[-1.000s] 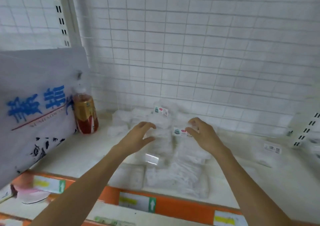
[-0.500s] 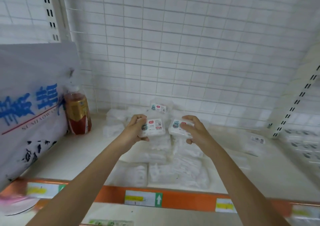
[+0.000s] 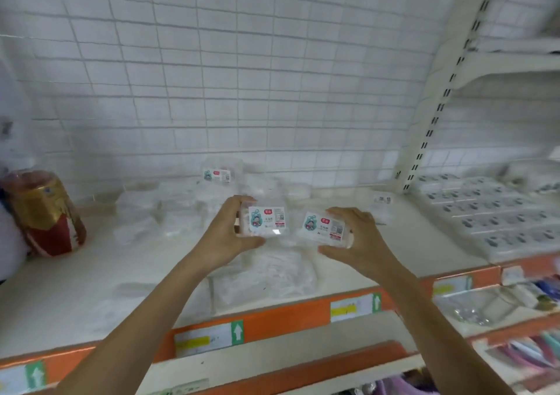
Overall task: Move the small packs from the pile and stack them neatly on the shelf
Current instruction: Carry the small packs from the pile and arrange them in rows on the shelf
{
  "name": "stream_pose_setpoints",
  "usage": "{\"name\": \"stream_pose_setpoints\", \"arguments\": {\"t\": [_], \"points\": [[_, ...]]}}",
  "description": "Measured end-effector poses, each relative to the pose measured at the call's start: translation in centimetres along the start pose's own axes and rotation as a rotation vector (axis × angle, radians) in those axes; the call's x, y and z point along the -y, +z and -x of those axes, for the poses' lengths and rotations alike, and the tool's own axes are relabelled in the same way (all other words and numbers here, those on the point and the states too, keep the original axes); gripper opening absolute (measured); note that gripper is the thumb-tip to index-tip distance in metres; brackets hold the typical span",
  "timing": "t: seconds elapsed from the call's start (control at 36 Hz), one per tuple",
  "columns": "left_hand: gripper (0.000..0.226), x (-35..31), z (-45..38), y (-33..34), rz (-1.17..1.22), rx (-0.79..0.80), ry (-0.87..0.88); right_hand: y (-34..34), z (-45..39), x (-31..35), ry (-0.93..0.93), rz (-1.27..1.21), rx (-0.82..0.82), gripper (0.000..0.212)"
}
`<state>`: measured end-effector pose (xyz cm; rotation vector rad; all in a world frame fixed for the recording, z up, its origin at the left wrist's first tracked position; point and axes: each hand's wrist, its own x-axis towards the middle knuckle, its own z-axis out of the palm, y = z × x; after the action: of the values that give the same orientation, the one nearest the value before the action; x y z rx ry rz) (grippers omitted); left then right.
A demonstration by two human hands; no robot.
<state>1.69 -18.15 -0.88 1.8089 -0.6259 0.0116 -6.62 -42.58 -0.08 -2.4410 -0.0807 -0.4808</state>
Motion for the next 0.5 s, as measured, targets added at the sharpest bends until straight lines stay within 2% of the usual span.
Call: {"name": "stream_pose_setpoints", "arguments": {"t": [0.19,0.36,0.5], "points": [[0.064,-2.8,-2.3,9.1,-0.181,0.068,0.270,-6.9,6.2,-4.9,0.153,0.108,-0.103,0.068],[0.064,-6.2,-2.5,18.3,-0.071,0.203,0.257,-13.0,12.7,-10.0,0.250,0.185,-0.218,0.068],[0.062,-8.3,-0.6,26.9,0.017,0.289,0.222,-18.1,18.1,-14.5,0.311,0.206,-0.240,0.068]]}}
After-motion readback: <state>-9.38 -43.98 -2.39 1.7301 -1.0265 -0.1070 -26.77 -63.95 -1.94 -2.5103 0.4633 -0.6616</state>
